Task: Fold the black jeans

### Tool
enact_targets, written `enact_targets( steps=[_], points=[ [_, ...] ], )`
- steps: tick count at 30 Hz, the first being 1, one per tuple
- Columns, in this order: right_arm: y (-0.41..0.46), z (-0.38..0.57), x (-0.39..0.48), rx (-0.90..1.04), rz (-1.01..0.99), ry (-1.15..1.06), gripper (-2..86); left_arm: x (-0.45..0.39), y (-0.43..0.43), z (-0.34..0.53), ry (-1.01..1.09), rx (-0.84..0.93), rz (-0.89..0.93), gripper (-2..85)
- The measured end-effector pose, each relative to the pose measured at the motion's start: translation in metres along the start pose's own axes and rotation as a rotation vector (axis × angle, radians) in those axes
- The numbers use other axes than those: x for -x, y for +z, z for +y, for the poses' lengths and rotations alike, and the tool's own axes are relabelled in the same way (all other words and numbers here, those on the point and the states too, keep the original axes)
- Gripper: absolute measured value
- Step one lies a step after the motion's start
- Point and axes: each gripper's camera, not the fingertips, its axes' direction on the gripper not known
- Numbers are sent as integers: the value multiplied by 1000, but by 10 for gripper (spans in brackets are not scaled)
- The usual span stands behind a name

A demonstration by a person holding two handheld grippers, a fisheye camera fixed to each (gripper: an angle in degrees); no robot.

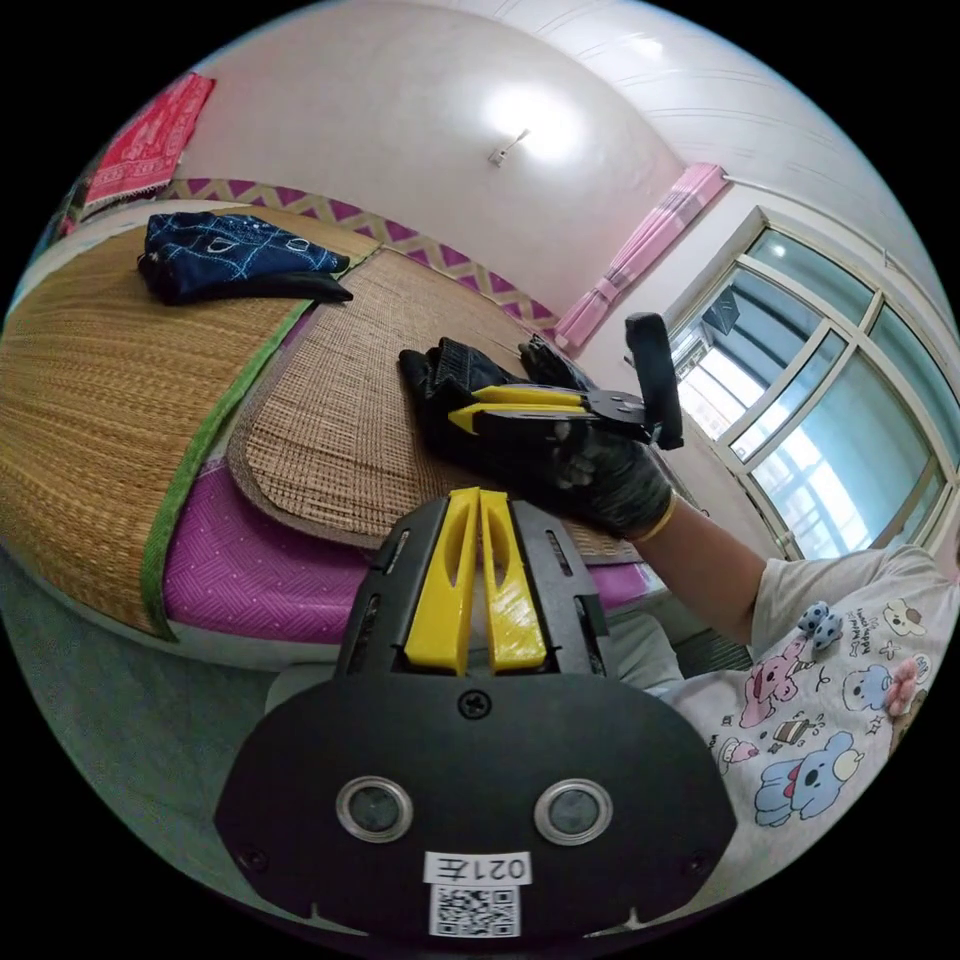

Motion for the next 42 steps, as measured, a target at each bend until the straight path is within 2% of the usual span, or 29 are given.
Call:
enact_targets(
  steps=[3, 6, 9, 11, 14, 18, 22, 24, 27, 28, 30, 35, 38, 40, 42],
  points=[
    [-34, 14, -39, -79, -80, 117, 52, -4, 3, 3, 3, 0, -6, -9],
    [-117, 58, -109, -271, -134, 265, 42, -6, 9, 3, 0, 1, -5, -9],
    [-217, 135, -187, -441, -86, 436, 39, -7, 24, 1, -6, 13, 8, -9],
    [-289, 220, -244, -554, -39, 594, 38, -10, 35, -1, -2, 15, 17, -9],
    [-351, 335, -300, -627, 51, 809, 39, -14, 56, -4, -10, 7, 5, -9],
    [-351, 462, -358, -509, 80, 1098, 40, -4, 92, -4, -76, 65, -58, -9],
    [-287, 577, -396, -408, -174, 1391, 42, 0, 108, 1, -90, 64, -59, -9],
    [-289, 601, -392, -532, -258, 1398, 45, -6, 110, -1, -68, 83, -89, -9],
    [-325, 597, -371, -593, -39, 1354, 46, -35, 101, -6, 66, 18, -62, -9],
    [-340, 579, -362, -580, 69, 1271, 44, -51, 101, -10, 129, -2, -36, -9],
    [-348, 537, -354, -509, 164, 1104, 44, -77, 112, -20, 222, 18, -7, -9],
    [-287, 403, -344, -246, 178, 631, 41, -150, 187, -50, 431, 147, 136, -2],
    [-244, 363, -341, -114, 226, 508, 48, -195, 241, -63, 538, 202, 96, 24],
    [-224, 353, -345, -49, 221, 509, 58, -221, 282, -69, 626, 255, -11, 55],
    [-211, 353, -350, -21, 198, 539, 60, -232, 304, -72, 657, 292, -41, 80]
  ],
)
